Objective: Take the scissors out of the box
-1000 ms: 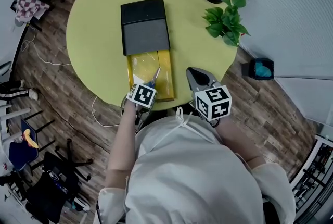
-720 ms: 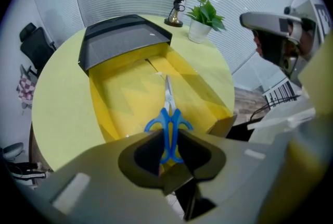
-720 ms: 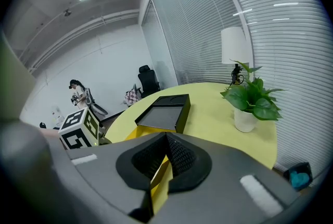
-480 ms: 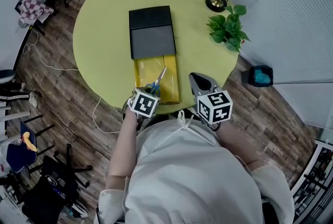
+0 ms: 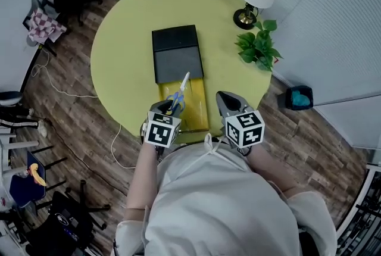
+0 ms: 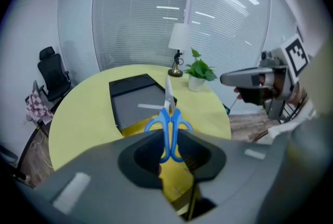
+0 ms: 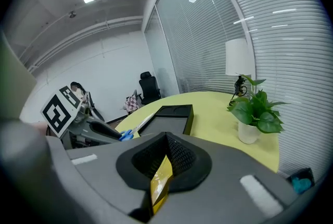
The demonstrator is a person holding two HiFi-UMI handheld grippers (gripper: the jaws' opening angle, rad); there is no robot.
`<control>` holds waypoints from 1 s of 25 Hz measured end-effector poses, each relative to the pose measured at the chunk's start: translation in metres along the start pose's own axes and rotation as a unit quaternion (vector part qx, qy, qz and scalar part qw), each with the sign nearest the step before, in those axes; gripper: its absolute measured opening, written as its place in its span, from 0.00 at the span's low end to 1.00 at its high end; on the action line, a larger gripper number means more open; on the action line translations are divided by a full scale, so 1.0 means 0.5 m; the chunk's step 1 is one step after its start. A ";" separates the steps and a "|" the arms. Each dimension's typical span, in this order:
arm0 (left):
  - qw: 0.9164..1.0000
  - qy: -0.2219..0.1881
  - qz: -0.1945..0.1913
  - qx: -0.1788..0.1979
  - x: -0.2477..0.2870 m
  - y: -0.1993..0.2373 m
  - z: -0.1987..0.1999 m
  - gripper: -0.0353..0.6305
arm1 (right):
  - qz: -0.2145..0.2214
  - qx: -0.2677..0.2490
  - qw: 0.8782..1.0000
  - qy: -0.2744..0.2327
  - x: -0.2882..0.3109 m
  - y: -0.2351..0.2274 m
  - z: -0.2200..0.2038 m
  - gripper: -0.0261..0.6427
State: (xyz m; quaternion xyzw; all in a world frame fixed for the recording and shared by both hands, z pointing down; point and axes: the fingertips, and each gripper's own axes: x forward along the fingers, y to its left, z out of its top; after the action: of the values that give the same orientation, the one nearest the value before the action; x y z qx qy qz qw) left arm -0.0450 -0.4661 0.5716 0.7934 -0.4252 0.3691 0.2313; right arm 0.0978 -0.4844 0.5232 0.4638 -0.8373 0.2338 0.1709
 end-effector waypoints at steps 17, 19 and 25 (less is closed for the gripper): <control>0.953 -0.288 0.090 -0.011 -0.177 0.065 0.240 0.19 | 0.000 -0.014 0.997 -0.071 -0.019 0.012 0.097 0.04; 0.950 -0.296 0.097 -0.008 -0.186 0.067 0.253 0.19 | 0.001 -0.016 0.997 -0.079 -0.021 0.013 0.107 0.04; 0.948 -0.306 0.093 0.008 -0.194 0.052 0.274 0.19 | 0.007 -0.021 0.996 -0.088 -0.021 0.018 0.119 0.04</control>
State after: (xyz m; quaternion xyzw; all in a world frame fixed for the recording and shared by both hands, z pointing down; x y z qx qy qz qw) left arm -0.0491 -0.5242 0.4123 0.8268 -0.5446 0.1323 0.0484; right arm 0.0915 -0.5055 0.4663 0.4726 -0.8572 0.1758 0.1046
